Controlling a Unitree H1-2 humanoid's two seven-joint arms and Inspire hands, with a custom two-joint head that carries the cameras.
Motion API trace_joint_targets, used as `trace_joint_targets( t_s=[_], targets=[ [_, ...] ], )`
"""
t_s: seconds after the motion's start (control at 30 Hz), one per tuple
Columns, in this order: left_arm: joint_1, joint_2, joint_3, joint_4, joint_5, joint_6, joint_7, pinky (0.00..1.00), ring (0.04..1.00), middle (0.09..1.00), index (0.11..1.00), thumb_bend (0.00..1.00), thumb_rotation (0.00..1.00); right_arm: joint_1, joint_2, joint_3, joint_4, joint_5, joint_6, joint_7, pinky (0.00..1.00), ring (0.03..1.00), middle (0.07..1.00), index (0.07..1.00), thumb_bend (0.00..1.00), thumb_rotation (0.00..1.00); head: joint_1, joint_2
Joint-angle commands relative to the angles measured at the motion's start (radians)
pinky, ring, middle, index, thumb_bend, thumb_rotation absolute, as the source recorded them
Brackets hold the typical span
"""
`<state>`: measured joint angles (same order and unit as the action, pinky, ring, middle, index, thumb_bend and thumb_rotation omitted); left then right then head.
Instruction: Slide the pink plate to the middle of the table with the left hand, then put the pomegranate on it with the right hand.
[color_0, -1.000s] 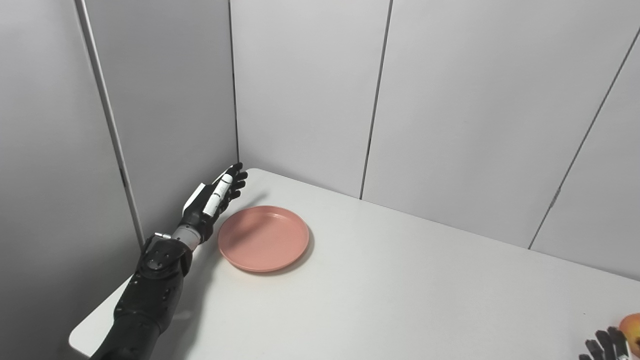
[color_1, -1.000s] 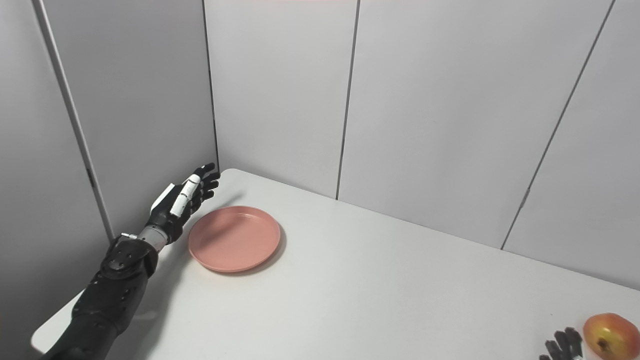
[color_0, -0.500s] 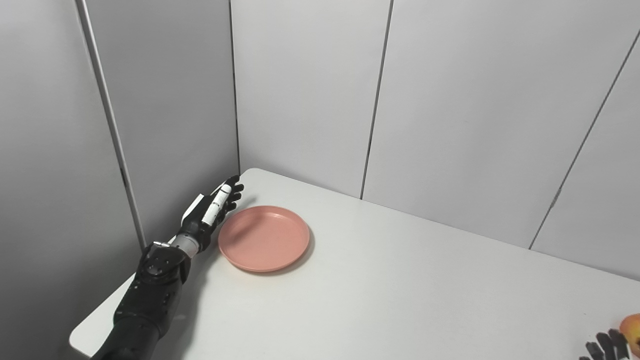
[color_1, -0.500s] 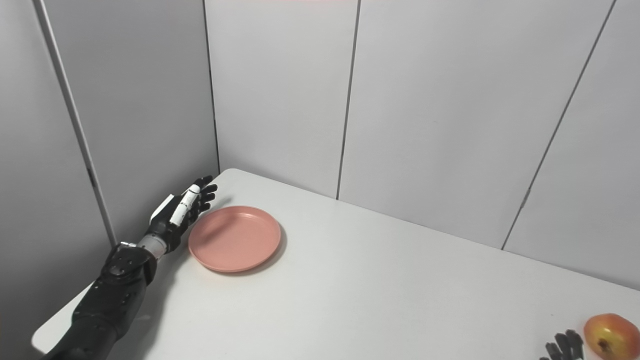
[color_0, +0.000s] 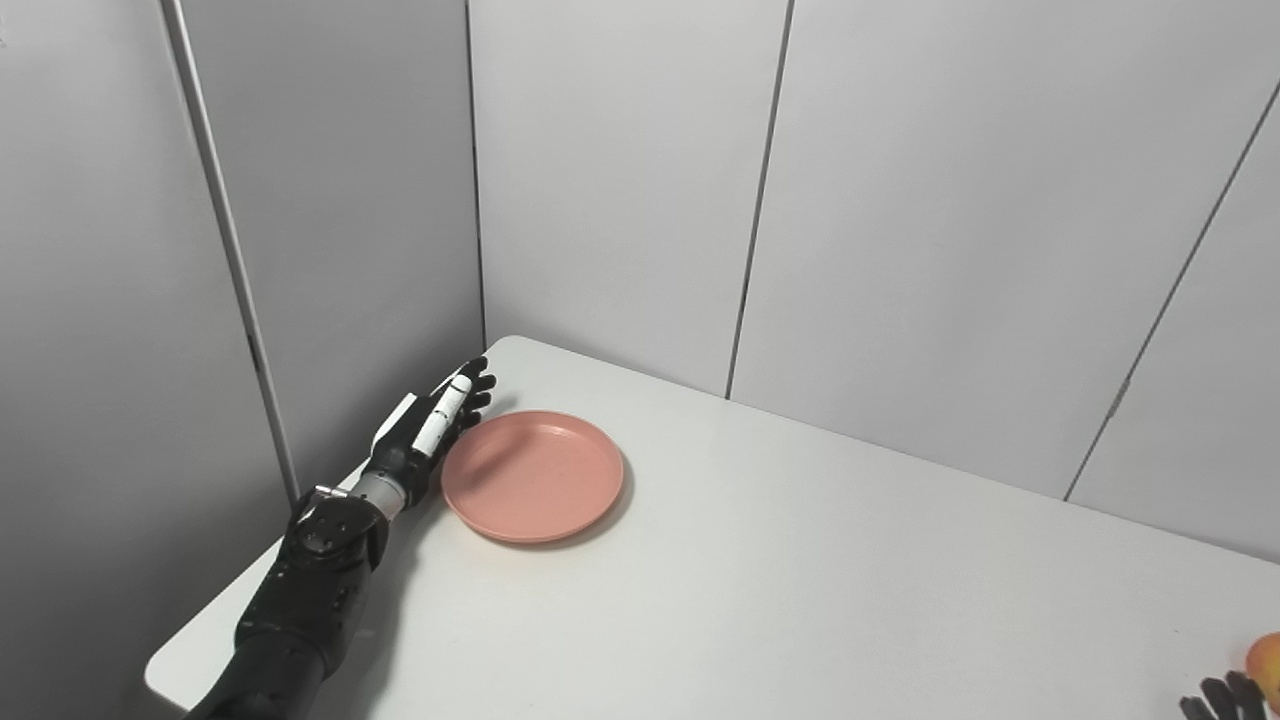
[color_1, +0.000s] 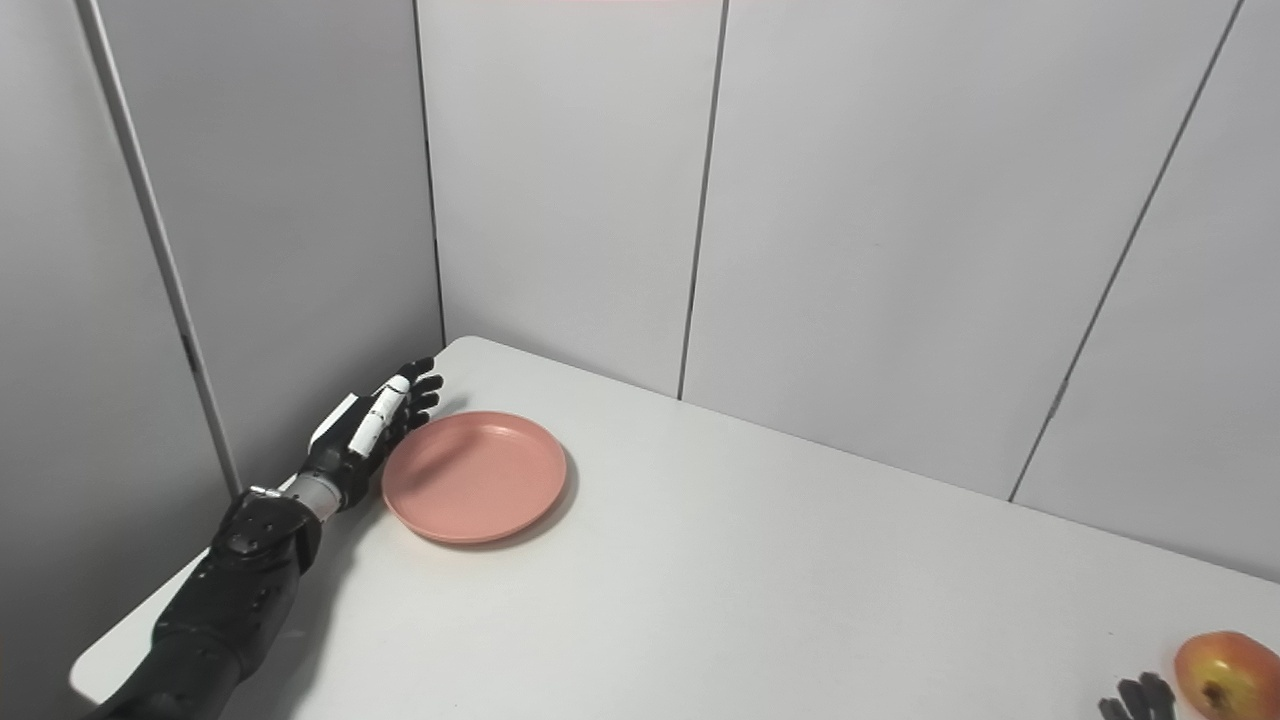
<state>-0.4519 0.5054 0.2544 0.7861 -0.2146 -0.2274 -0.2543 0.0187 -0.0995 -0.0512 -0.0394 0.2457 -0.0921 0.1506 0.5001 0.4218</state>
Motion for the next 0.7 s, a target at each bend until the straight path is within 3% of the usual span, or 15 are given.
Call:
trace_joint_targets(
  t_s=[0.0, 0.2, 0.67],
  targets=[
    [-0.042, 0.019, 0.005, -0.035, -0.015, -0.024, -0.012, 0.96, 0.961, 0.952, 0.948, 0.55, 1.00, 0.035, -0.003, -0.003, 0.019, 0.006, 0.013, 0.007, 1.00, 0.997, 0.995, 0.996, 0.79, 0.90, 0.002, 0.002],
    [-0.030, 0.016, -0.009, -0.040, -0.006, -0.029, -0.014, 0.96, 0.941, 0.933, 0.927, 0.57, 1.00, 0.035, -0.001, -0.004, 0.014, 0.009, 0.014, 0.007, 0.99, 0.990, 0.993, 0.996, 0.79, 0.89, 0.004, 0.006],
    [0.007, -0.024, -0.031, -0.114, 0.002, 0.032, 0.004, 1.00, 0.964, 0.937, 0.916, 0.58, 1.00, 0.040, 0.005, -0.004, -0.009, -0.001, 0.012, -0.003, 0.96, 0.974, 0.983, 0.989, 0.79, 0.90, -0.007, 0.022]
  ],
)
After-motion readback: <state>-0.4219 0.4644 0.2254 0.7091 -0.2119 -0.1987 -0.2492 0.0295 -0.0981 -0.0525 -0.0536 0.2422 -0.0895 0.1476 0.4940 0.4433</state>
